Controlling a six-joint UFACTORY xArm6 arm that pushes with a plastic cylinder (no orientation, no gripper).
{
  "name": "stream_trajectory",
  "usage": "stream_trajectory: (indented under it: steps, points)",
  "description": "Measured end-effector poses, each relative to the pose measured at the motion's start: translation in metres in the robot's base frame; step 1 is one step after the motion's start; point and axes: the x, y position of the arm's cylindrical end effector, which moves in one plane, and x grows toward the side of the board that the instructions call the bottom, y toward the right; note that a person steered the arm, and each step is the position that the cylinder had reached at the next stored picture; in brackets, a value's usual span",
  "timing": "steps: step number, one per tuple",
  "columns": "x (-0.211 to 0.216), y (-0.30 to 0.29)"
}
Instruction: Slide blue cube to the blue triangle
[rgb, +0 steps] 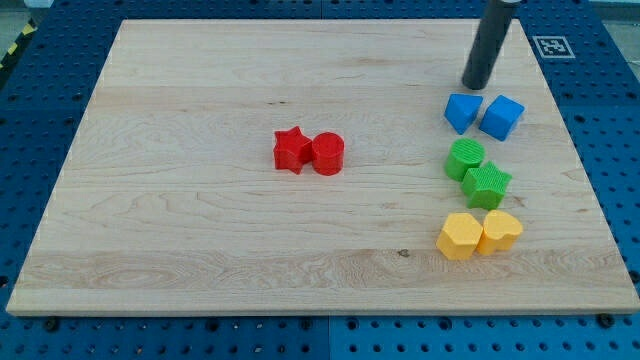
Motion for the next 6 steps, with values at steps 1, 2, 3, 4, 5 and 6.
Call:
stream_trajectory:
  steps: [1, 2, 3, 4, 5, 6]
  points:
    - [0.010, 0.082]
    - [0.060, 0.115]
    - [0.077, 0.103]
    - [0.070, 0.055]
    - [0.067, 0.002]
    - [0.056, -0.034]
